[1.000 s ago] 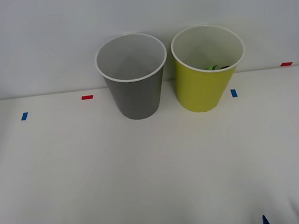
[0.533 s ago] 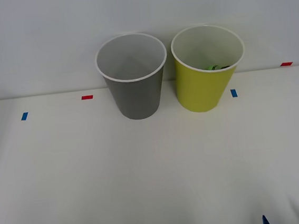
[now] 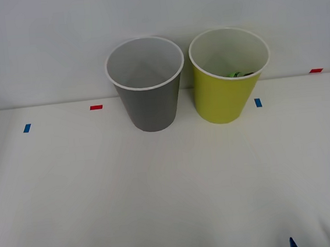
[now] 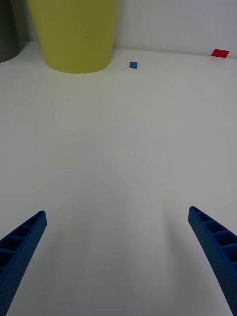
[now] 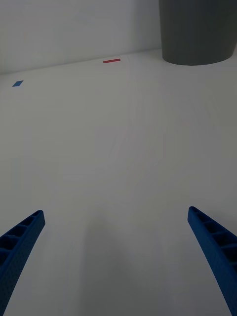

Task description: Put cans in the gray bin and PET bottles in the light green bin.

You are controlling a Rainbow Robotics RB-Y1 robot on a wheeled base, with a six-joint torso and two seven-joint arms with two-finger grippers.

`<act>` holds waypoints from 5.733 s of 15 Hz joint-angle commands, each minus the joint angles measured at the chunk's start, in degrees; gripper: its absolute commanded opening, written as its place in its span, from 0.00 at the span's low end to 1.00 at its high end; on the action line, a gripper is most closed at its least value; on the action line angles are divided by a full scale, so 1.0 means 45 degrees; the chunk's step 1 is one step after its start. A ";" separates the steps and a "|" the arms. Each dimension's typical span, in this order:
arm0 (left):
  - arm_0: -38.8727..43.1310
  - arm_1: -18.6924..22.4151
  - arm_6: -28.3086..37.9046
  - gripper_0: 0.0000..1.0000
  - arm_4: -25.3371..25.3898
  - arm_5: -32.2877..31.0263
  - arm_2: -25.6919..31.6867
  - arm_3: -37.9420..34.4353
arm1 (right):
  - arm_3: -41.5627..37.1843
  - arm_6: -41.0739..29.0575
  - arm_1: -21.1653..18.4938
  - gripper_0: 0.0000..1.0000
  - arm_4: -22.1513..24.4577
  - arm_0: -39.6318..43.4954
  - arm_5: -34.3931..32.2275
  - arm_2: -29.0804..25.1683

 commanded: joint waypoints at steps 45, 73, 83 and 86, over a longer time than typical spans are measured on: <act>0.0000 0.0000 -0.0001 1.00 0.0000 0.0002 0.0000 0.0001 | 0.0000 0.0000 0.0000 1.00 0.0000 0.0000 0.0000 0.0000; 0.0000 0.0000 -0.0001 1.00 0.0000 0.0002 0.0000 0.0001 | 0.0000 0.0000 0.0000 1.00 0.0000 0.0000 0.0000 0.0000; 0.0000 0.0000 -0.0001 1.00 0.0000 0.0002 0.0000 0.0001 | 0.0000 0.0000 0.0000 1.00 0.0000 0.0000 0.0000 0.0000; 0.0000 0.0000 -0.0001 1.00 0.0000 0.0002 0.0000 0.0001 | 0.0000 0.0000 0.0000 1.00 0.0000 0.0000 0.0000 0.0000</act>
